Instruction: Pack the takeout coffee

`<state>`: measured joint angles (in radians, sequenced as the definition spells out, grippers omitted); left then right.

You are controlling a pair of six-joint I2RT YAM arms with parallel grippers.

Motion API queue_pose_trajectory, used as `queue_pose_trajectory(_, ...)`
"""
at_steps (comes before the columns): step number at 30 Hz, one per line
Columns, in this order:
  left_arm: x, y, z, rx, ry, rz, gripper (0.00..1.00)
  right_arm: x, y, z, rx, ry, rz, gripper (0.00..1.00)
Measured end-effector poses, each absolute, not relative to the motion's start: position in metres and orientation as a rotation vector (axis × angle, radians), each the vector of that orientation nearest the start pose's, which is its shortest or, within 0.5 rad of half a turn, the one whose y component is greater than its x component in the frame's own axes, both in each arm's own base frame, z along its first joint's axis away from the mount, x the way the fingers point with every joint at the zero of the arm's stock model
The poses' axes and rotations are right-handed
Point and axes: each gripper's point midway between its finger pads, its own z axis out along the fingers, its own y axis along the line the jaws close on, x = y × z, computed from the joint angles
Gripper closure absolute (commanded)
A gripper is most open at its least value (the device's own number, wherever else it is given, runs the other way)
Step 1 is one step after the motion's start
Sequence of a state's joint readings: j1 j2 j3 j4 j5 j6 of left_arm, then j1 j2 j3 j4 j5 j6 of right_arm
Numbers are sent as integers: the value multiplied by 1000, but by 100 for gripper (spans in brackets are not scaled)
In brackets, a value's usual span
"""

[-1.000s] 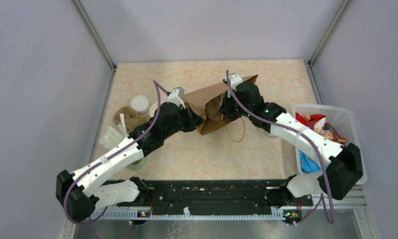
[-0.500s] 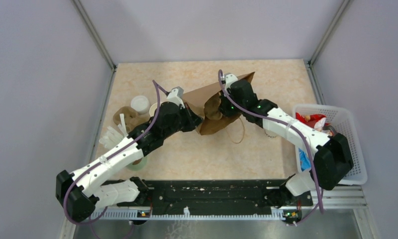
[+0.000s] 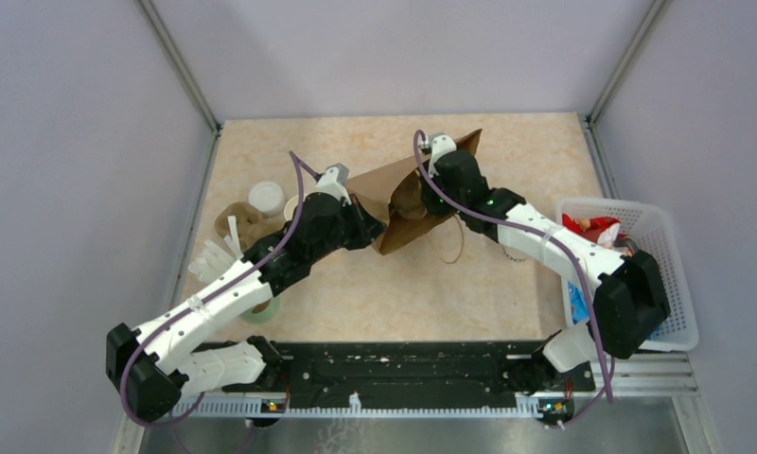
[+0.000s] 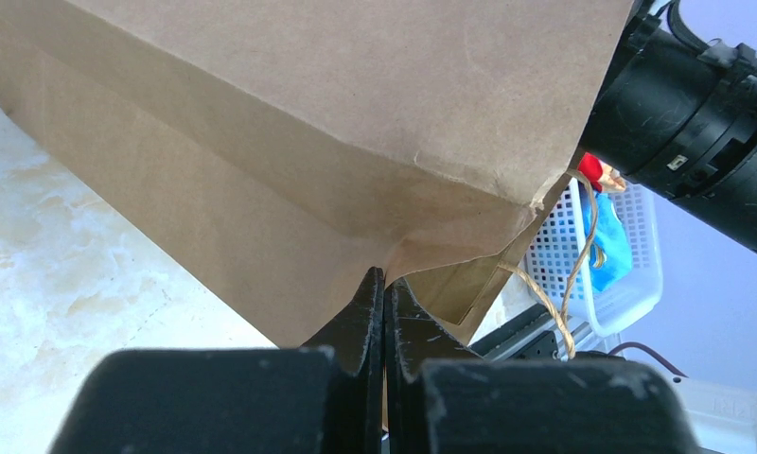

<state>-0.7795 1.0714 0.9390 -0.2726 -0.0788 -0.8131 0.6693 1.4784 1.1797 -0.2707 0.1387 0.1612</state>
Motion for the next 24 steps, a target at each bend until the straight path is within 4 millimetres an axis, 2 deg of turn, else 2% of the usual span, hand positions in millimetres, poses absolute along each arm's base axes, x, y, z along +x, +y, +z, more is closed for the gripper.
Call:
queue_pose_trajectory(2,248,-267,249,-93,2097,-930,100,354,256,193,-468,2092,330,88)
queue_pose_trajectory(4,249,-267,250,-96,2094,-928,100,357,258,191,-490,2068,329,94)
queue_pose_trajectory(9,248,-265,247,-97,2105,-917,100,352,270,184,-655,2007,374,100)
queue_pose_trajectory(16,248,-264,247,-100,2111,-909,100,339,292,190,-880,1907,491,100)
queue_pose_trajectory(24,247,-264,249,-100,2112,-911,100,326,303,194,-913,1929,625,100)
